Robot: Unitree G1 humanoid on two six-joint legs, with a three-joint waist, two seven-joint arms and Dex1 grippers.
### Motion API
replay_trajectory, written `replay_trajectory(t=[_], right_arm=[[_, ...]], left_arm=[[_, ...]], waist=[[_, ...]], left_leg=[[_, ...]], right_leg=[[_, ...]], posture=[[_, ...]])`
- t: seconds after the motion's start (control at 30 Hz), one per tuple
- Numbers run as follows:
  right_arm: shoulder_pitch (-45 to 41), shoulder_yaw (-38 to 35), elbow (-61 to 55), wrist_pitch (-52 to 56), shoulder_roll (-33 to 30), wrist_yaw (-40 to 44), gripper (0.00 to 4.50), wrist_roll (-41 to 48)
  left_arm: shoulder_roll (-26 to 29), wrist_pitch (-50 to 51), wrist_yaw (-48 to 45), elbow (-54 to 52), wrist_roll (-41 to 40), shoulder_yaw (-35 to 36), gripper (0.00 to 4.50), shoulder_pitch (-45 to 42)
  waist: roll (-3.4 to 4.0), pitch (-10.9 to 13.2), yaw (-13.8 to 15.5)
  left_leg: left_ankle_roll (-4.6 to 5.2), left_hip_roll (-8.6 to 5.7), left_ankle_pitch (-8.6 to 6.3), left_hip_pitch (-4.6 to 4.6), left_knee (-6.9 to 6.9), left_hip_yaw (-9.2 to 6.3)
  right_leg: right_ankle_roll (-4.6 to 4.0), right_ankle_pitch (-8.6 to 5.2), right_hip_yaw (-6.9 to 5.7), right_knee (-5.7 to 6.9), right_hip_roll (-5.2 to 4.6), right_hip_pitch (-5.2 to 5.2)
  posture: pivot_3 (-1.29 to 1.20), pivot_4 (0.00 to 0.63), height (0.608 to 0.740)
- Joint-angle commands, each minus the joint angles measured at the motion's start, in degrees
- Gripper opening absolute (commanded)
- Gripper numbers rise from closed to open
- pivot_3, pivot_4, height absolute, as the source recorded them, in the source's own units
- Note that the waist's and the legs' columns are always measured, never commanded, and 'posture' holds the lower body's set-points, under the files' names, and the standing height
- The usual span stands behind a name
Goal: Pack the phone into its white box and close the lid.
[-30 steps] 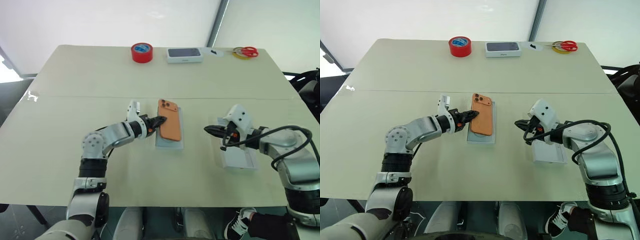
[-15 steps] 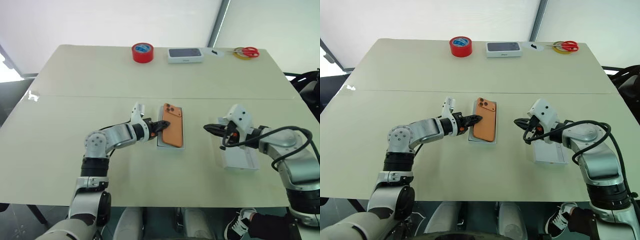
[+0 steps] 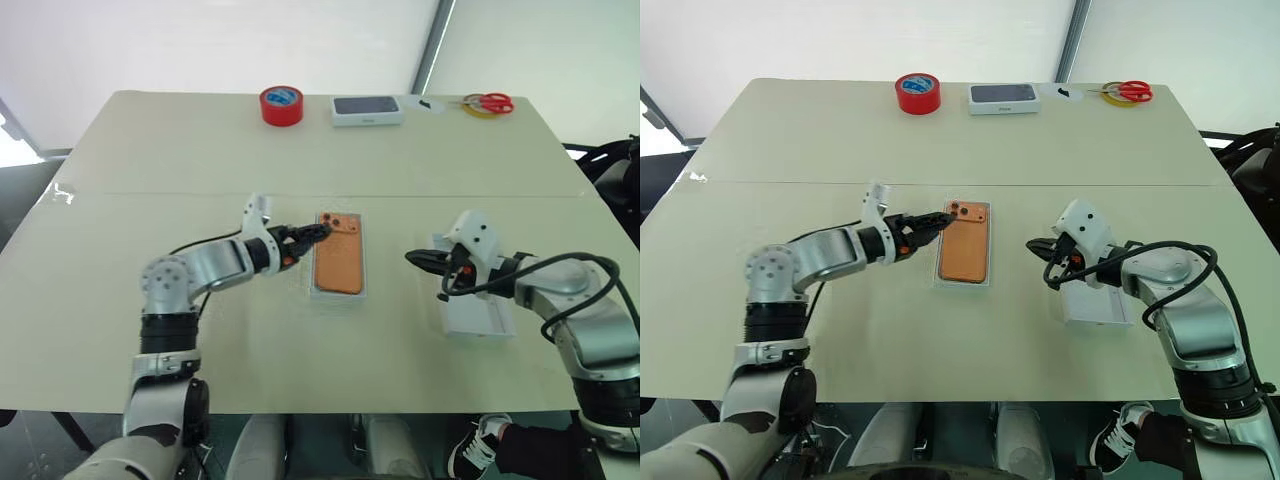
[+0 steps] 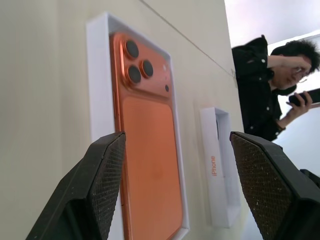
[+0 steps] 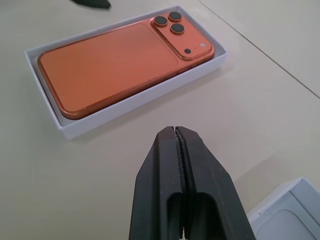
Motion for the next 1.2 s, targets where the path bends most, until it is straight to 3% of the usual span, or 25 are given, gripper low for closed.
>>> replay_trajectory(t=[0.03, 0.1, 0.2, 0.27, 0.37, 0.4, 0.53, 0.8, 1.0, 1.2], right_arm=[[-2.28, 1.92, 1.0, -1.63, -1.23, -1.04, 0.0, -1.82], [-3.91, 4.7, 3.04, -2.23, -1.51, -1.92, 0.0, -4.25], [-7.18, 8.62, 6.01, -0.75, -0.88, -3.68, 0.0, -7.33], [-9.42, 10.89, 7.28, 0.66, 0.07, -4.64, 0.0, -8.6], [-12.71, 14.83, 8.8, 1.45, 1.57, -5.93, 0.0, -11.16], [-13.94, 16.27, 9.77, 1.75, 2.63, -6.92, 0.0, -12.37], [-18.05, 20.97, 15.22, 1.37, 6.39, -11.25, 0.0, -17.69], [-20.46, 23.15, 19.6, 0.35, 10.93, -12.04, 0.0, -19.8], [-18.64, 22.75, 14.38, 2.34, 9.33, -9.55, 0.0, -19.21], [-14.19, 20.71, 5.21, 6.75, 3.71, -5.99, 0.0, -17.77]], left_arm=[[6.0, 2.08, -3.17, -6.1, 0.56, 0.82, 3.6, 0.26], [11.26, 1.94, -7.62, -9.3, 6.97, -1.88, 3.6, 1.02], [15.53, -1.61, -13.93, -12.12, 17.86, -8.55, 2.77, 2.14], [16.33, -4.96, -17.68, -12.9, 25.44, -13.91, 1.76, 2.31], [13.34, -9.39, -21.2, -11.38, 33.82, -19.53, 0.22, 1.34], [11.88, -10.21, -21.36, -9.23, 36.72, -21.14, 0.01, 0.42], [7.35, -13.02, -24.45, -3.2, 44.75, -24.95, 0.01, -2.27], [1.47, -13.3, -31.54, -0.43, 52.14, -27.28, 0.01, -3.73], [-1.99, -8.88, -34.43, -3.85, 51.49, -26.0, 0.01, -3.58], [-5.82, -3.51, -37.28, -6.94, 51.14, -27.86, 0.01, -4.07]], waist=[[0.02, 0.01, 0.02], [0.02, 0.01, 0.0], [0.03, 0.01, 0.14], [0.04, 0.02, 0.27], [0.04, 0.02, 0.23], [0.03, 0.02, 0.19], [0.04, 0.02, 0.07], [0.04, 0.01, 0.13], [0.04, 0.01, 0.2], [0.04, 0.01, 0.22]], left_leg=[[-0.01, 0.0, 0.01, 0.01, 0.0, 0.0], [-0.03, 0.0, 0.02, 0.01, 0.0, 0.01], [-0.04, -0.04, 0.02, 0.02, 0.0, 0.07], [-0.05, -0.08, 0.03, 0.02, 0.0, 0.09], [-0.04, -0.1, 0.03, -0.01, 0.01, 0.1], [-0.04, -0.08, 0.03, -0.03, 0.0, 0.08], [-0.04, -0.08, 0.03, -0.07, -0.01, 0.11], [-0.02, -0.05, 0.03, -0.04, 0.02, 0.09], [0.01, -0.05, 0.02, -0.04, 0.03, 0.07], [0.18, -0.08, -0.08, -0.08, 0.06, 0.08]], right_leg=[[-0.01, 0.0, 0.0, 0.01, 0.0, 0.0], [-0.03, -0.01, 0.01, 0.01, 0.01, 0.0], [-0.2, -0.08, 0.04, 0.0, 0.01, 0.0], [-0.23, -0.08, 0.04, -0.01, 0.0, 0.0], [-0.24, -0.07, 0.04, -0.05, -0.01, 0.01], [-0.24, -0.07, 0.04, -0.07, 0.0, 0.01], [-0.08, 0.02, 0.03, -0.07, 0.02, -0.05], [-0.05, 0.04, 0.02, -0.02, 0.02, -0.01], [-0.02, 0.05, 0.02, 0.0, 0.0, -0.01], [0.03, 0.06, 0.02, -0.02, -0.08, 0.01]], posture=[[0.0, 0.15, 0.74], [0.0, 0.15, 0.74], [0.0, 0.15, 0.74], [0.0, 0.15, 0.74], [0.0, 0.15, 0.74], [0.0, 0.15, 0.74], [0.0, 0.15, 0.74], [0.0, 0.15, 0.74], [0.0, 0.15, 0.74], [0.0, 0.15, 0.74]])
